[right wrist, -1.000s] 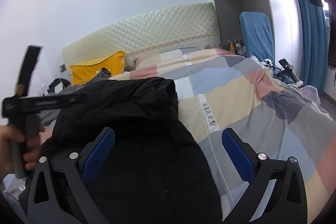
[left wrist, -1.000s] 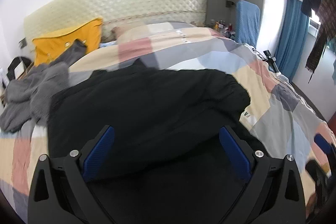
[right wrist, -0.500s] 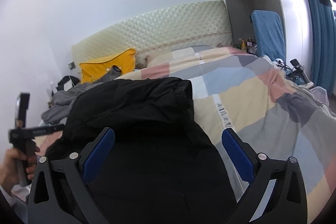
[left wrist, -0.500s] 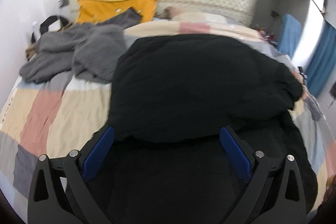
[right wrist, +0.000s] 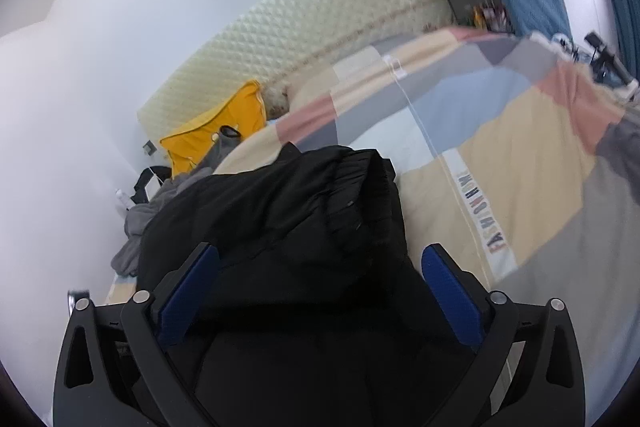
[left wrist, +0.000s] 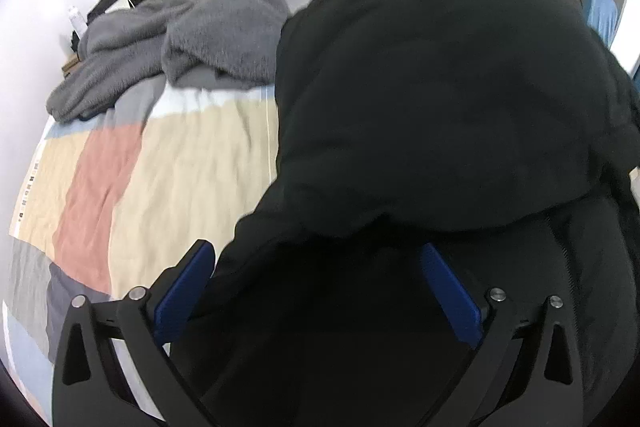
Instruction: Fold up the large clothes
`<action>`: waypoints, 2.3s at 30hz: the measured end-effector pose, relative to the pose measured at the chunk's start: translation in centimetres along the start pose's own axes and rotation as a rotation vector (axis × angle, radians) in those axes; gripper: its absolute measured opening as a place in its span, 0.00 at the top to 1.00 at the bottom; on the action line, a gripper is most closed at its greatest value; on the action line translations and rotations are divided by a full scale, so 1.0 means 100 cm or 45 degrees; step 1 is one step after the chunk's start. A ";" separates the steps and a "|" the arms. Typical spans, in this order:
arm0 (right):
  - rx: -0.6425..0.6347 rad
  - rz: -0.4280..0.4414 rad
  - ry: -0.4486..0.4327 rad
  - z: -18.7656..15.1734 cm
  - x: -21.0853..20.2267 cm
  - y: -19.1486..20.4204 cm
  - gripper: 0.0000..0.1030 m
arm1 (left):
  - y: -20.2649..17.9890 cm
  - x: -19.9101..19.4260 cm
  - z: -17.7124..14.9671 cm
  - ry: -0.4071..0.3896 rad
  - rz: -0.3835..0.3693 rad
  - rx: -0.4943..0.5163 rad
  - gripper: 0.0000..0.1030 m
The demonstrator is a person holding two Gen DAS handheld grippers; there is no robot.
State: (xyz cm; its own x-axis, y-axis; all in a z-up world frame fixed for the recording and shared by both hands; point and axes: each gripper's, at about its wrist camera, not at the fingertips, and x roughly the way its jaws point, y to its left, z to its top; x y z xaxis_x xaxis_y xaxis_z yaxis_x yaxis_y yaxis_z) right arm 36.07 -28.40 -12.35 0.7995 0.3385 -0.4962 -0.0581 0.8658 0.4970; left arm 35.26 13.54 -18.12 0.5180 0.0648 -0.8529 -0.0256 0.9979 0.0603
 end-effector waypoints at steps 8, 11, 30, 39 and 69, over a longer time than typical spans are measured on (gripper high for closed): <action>0.091 0.032 0.046 0.002 0.041 -0.027 0.22 | 0.002 0.017 0.005 -0.016 0.178 0.040 0.01; 0.088 0.052 0.060 -0.001 0.046 -0.025 0.35 | 0.007 0.021 0.012 -0.034 0.237 0.009 0.01; -0.388 0.058 -0.092 0.002 0.003 0.092 0.88 | 0.068 -0.002 0.028 -0.234 0.292 -0.419 0.00; -0.451 -0.193 -0.021 -0.009 0.039 0.070 0.89 | 0.071 0.000 0.028 -0.261 0.221 -0.451 0.00; -0.477 -0.243 0.018 -0.038 0.020 0.065 0.54 | 0.062 -0.021 0.017 -0.166 0.073 -0.351 0.00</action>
State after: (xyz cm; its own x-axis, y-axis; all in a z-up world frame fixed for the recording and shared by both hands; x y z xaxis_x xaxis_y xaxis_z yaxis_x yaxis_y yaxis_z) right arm 34.97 -20.68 -12.79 0.8086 0.1618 -0.5657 -0.1251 0.9867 0.1034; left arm 35.45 19.59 -15.11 0.6140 0.1370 -0.7773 -0.2794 0.9588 -0.0516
